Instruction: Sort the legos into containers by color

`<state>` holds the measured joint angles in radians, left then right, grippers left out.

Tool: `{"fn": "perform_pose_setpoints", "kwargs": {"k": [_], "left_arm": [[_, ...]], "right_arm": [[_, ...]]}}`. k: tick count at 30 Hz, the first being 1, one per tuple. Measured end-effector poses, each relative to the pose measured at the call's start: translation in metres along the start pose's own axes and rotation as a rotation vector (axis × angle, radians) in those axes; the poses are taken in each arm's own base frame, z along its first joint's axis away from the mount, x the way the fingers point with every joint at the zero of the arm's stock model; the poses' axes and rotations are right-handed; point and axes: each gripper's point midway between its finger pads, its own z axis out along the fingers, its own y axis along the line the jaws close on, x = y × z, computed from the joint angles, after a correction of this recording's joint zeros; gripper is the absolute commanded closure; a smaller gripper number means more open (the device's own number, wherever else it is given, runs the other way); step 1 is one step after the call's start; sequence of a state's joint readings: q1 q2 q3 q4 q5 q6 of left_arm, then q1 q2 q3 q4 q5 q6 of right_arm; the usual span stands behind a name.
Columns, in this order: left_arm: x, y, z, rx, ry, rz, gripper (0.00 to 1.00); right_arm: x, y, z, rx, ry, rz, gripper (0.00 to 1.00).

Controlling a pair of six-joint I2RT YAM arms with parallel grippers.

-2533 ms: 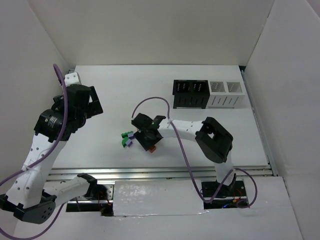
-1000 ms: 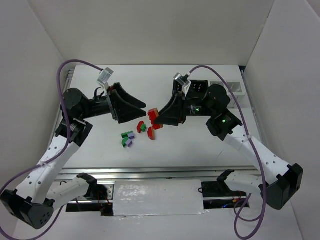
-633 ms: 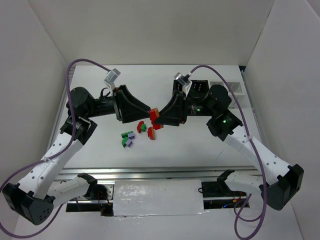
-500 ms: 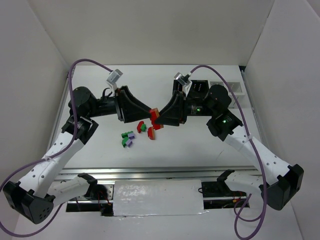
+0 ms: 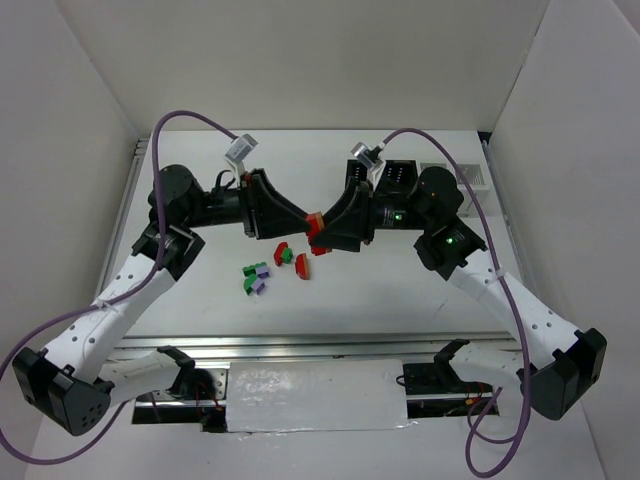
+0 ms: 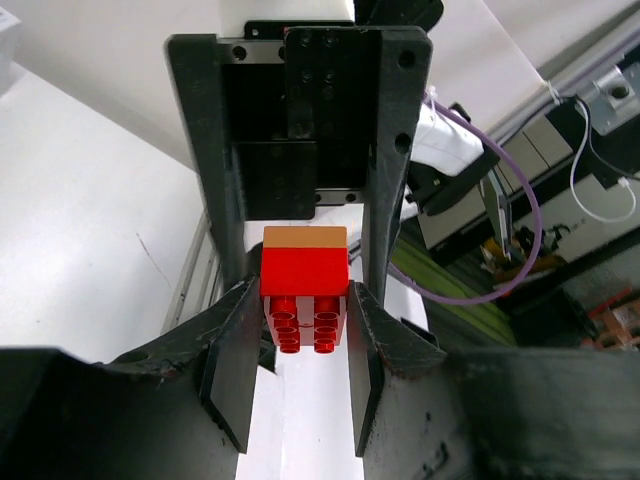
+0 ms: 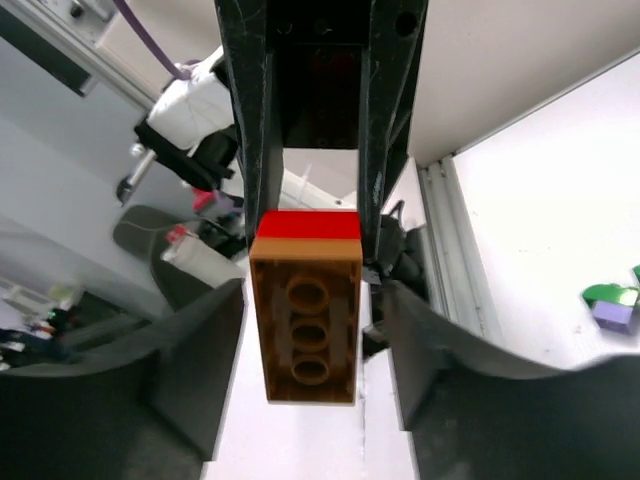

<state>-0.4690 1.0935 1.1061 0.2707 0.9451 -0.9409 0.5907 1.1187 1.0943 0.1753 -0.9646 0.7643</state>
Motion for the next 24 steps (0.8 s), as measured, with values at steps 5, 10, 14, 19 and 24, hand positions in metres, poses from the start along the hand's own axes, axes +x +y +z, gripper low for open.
{"fn": "perform_pose_setpoints", "kwargs": {"k": [5, 10, 14, 19, 24], "left_arm": [[0.006, 0.005, 0.007, -0.001, 0.042, -0.003, 1.0], [0.01, 0.006, 0.007, 0.0, 0.058, -0.013, 1.0], [0.012, 0.01, 0.008, 0.0, 0.069, -0.024, 1.0], [0.011, 0.011, 0.009, -0.002, 0.073, -0.027, 1.0], [0.007, 0.009, 0.01, 0.001, 0.069, -0.002, 1.0]], "right_arm": [[-0.006, -0.005, -0.006, 0.015, -0.015, -0.02, 0.32], [-0.017, -0.014, -0.019, 0.045, -0.048, -0.028, 0.48], [-0.016, -0.01, -0.023, 0.03, -0.048, -0.043, 0.5], [-0.015, -0.009, -0.025, 0.018, -0.046, -0.045, 0.47], [-0.009, -0.009, -0.026, -0.001, -0.032, -0.032, 0.44]]}}
